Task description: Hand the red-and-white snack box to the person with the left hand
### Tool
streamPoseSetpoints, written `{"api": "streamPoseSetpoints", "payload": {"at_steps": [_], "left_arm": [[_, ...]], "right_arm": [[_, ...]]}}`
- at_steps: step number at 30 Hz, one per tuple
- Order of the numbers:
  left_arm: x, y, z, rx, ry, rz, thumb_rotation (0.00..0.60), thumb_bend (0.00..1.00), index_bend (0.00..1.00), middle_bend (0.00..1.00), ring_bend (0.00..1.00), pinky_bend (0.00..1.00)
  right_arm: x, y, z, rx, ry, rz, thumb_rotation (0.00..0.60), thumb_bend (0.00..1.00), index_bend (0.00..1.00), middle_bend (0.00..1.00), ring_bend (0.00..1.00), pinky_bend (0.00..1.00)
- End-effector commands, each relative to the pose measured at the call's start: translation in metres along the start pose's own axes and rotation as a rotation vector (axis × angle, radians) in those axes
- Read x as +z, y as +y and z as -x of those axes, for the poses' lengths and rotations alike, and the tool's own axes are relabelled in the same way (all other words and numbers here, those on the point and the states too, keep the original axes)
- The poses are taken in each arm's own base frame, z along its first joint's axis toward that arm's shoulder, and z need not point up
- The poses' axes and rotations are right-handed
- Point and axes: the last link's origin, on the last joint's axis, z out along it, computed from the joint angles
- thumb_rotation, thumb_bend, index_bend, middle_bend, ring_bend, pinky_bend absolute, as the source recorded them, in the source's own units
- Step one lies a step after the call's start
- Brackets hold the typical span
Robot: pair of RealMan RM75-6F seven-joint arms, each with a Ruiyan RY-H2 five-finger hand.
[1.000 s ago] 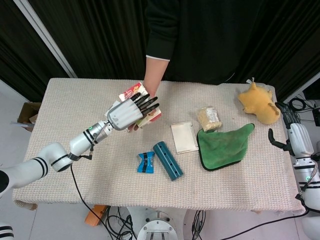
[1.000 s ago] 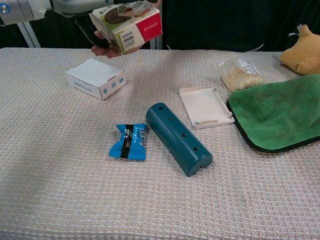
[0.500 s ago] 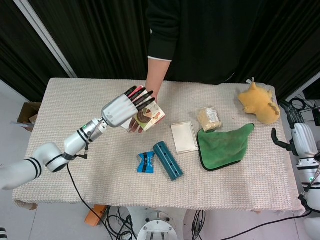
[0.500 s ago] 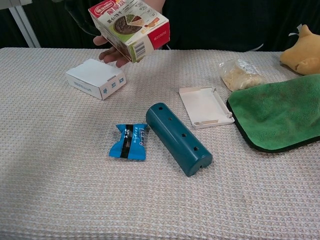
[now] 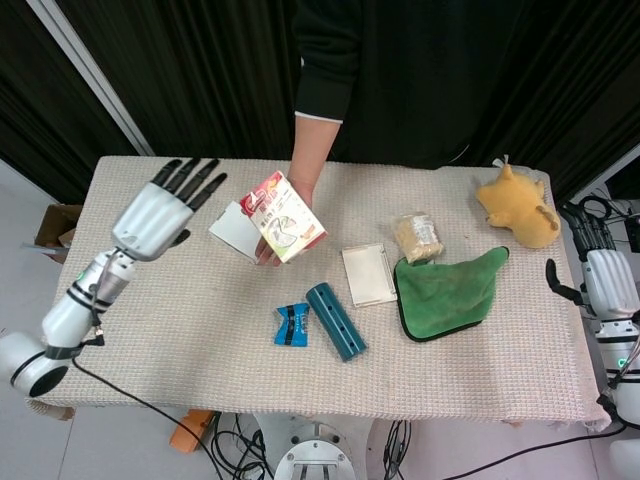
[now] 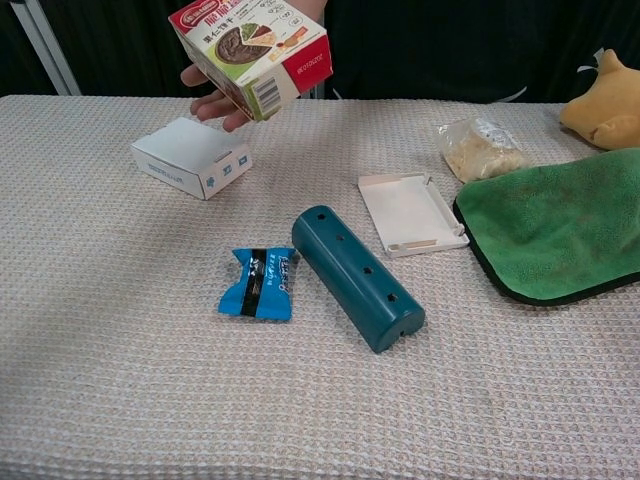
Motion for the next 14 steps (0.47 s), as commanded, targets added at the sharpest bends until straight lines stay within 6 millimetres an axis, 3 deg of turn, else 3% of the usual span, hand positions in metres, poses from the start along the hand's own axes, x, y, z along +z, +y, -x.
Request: {"api": "streamPoseSetpoints", "payload": {"at_steps": [1, 2, 6, 10, 14], "left_arm": [[-0.114, -0.039, 0.006, -0.056, -0.231, -0.335, 0.437, 0.04, 0.04, 0.05, 0.08, 0.20], [-0.137, -0.041, 0.009, -0.072, -0.264, -0.382, 0.419, 0.04, 0.04, 0.05, 0.08, 0.20], [-0.194, -0.045, 0.021, -0.094, -0.301, -0.472, 0.397, 0.04, 0.04, 0.06, 0.08, 0.20], [-0.217, -0.044, 0.031, -0.109, -0.288, -0.514, 0.394, 0.04, 0.04, 0.06, 0.08, 0.20], [-0.221, -0.044, 0.037, -0.109, -0.237, -0.504, 0.388, 0.04, 0.04, 0.06, 0.07, 0.19]], "right_arm": [[-0.046, 0.013, -0.001, -0.434, 0.008, 0.104, 0.600, 0.44, 0.00, 0.00, 0.00, 0.00], [-0.060, 0.015, -0.002, -0.467, 0.003, 0.146, 0.600, 0.44, 0.00, 0.00, 0.00, 0.00], [-0.100, 0.022, -0.004, -0.488, -0.011, 0.261, 0.600, 0.43, 0.00, 0.00, 0.00, 0.00], [-0.123, 0.021, -0.001, -0.446, -0.013, 0.280, 0.600, 0.43, 0.00, 0.00, 0.00, 0.00], [-0.129, 0.021, 0.005, -0.424, -0.021, 0.264, 0.600, 0.43, 0.00, 0.00, 0.00, 0.00]]}}
